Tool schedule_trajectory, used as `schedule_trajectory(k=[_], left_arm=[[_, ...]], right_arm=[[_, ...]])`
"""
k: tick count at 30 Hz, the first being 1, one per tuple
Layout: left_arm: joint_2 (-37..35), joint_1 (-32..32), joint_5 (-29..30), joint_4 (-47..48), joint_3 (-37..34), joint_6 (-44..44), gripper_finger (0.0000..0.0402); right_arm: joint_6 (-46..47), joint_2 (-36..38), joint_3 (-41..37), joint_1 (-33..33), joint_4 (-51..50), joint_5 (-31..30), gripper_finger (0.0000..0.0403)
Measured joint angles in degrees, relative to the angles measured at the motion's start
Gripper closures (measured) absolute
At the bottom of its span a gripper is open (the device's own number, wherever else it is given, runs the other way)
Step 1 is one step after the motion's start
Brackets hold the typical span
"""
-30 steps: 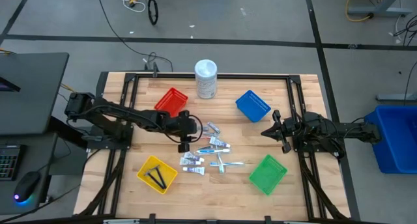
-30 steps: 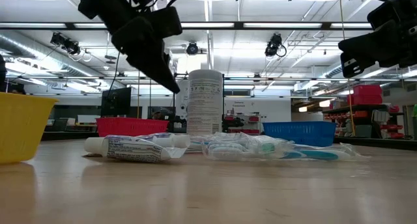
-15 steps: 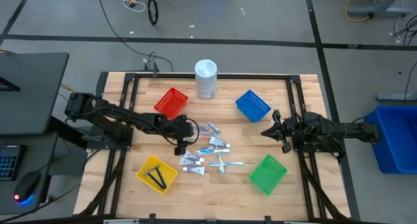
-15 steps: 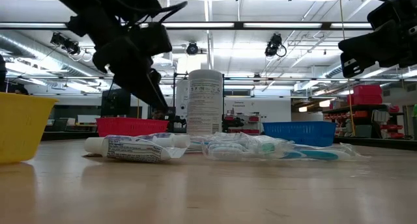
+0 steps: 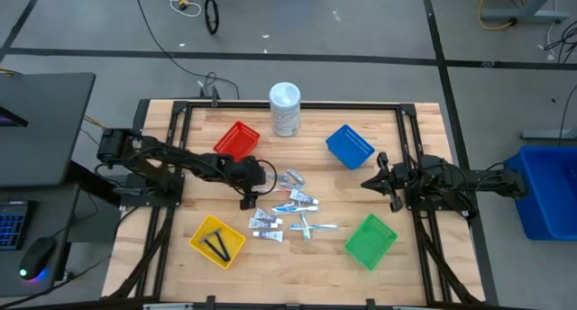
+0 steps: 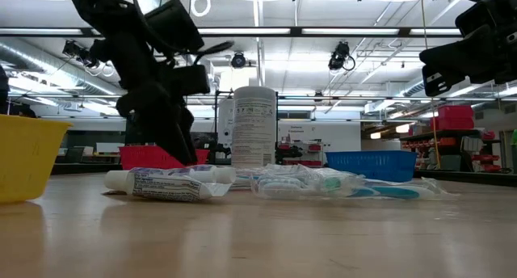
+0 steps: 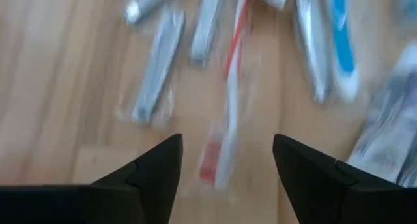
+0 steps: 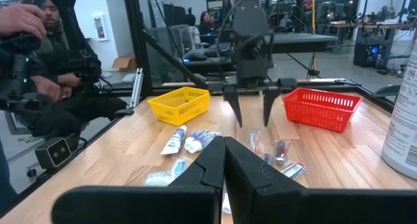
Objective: Pick & Place Travel size toiletries
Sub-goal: Put the orange toothbrush into the orange basket
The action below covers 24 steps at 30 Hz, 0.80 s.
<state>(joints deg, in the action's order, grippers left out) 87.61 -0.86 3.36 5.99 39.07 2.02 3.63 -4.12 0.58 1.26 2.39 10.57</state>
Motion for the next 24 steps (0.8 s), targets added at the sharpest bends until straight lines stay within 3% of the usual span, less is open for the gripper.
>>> schedule_trajectory(k=[11,24], left_arm=[[4.42,-0.86,0.85,-1.41,0.04,-2.39,0.0162],[4.41,-1.12,1.06,-4.54,0.04,-4.43,0.0162]], right_arm=[[0.01,0.0,0.0,0.0,0.0,0.01,0.0389],[-0.01,0.0,0.0,0.0,0.0,0.02,0.0389]])
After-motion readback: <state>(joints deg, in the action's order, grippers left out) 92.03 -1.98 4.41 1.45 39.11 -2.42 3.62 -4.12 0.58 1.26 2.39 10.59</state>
